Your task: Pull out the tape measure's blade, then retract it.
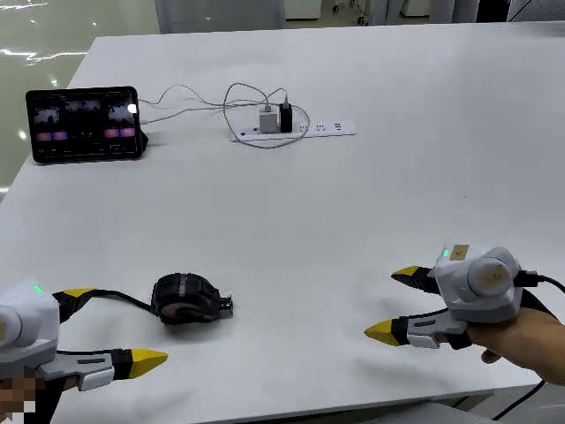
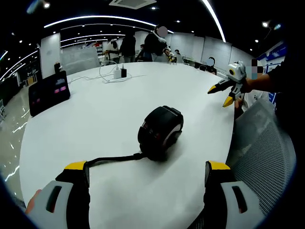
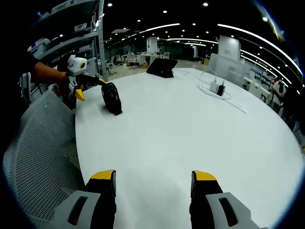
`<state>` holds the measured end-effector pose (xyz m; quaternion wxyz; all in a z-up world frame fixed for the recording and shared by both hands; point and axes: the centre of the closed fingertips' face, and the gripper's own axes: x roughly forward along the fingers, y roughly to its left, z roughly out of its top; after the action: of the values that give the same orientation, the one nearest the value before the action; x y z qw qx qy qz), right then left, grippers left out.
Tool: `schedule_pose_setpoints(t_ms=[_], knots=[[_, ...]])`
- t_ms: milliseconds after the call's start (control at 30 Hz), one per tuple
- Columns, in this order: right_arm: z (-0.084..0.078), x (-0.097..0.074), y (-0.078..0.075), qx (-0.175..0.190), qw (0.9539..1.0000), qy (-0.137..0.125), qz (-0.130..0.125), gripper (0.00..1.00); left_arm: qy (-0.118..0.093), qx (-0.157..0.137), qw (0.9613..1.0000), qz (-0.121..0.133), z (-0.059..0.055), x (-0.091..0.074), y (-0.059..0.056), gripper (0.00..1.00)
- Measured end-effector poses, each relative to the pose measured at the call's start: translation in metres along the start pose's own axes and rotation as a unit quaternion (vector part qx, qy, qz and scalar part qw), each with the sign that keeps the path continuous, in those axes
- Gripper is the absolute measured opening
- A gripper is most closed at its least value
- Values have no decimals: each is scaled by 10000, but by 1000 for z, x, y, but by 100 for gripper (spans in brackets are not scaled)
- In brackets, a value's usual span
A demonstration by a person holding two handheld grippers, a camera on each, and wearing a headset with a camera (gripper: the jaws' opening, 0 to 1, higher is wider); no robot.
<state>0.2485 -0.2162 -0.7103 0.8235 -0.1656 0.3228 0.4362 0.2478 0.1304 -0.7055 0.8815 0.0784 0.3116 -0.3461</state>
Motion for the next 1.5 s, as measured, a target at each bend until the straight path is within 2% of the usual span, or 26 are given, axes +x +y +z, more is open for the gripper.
schedule_pose_setpoints(t_ms=[133, 333, 500, 633, 800, 967, 1433, 1500], knots=[[-8, -10, -6, 59, 10000, 28, -64, 65, 53, 64, 10000, 10, -4, -3, 2, 99], [-25, -25, -11, 260, 9996, 20, -140, 71, -1, -43, 10000, 77, -2, -11, 12, 99], [-35, -36, -12, 278, 9994, 49, -182, 77, 21, -27, 9999, 100, -2, -14, 17, 99], [-45, -47, -22, 329, 9990, 73, -300, 81, 63, -24, 9999, 95, -4, -16, 19, 99], [-49, -55, -25, 338, 9988, 116, -346, 89, 79, 10, 9999, 92, -7, -19, 21, 99], [-52, -61, -29, 436, 9983, 45, -385, 99, 115, -28, 9999, 122, -7, -22, 23, 99], [-49, -63, -28, 393, 9985, -12, -386, 99, 95, 30, 9996, 252, -10, -27, 32, 98], [-48, -62, -27, 377, 9986, -17, -374, 99, 116, 49, 9996, 264, -10, -28, 32, 95]])
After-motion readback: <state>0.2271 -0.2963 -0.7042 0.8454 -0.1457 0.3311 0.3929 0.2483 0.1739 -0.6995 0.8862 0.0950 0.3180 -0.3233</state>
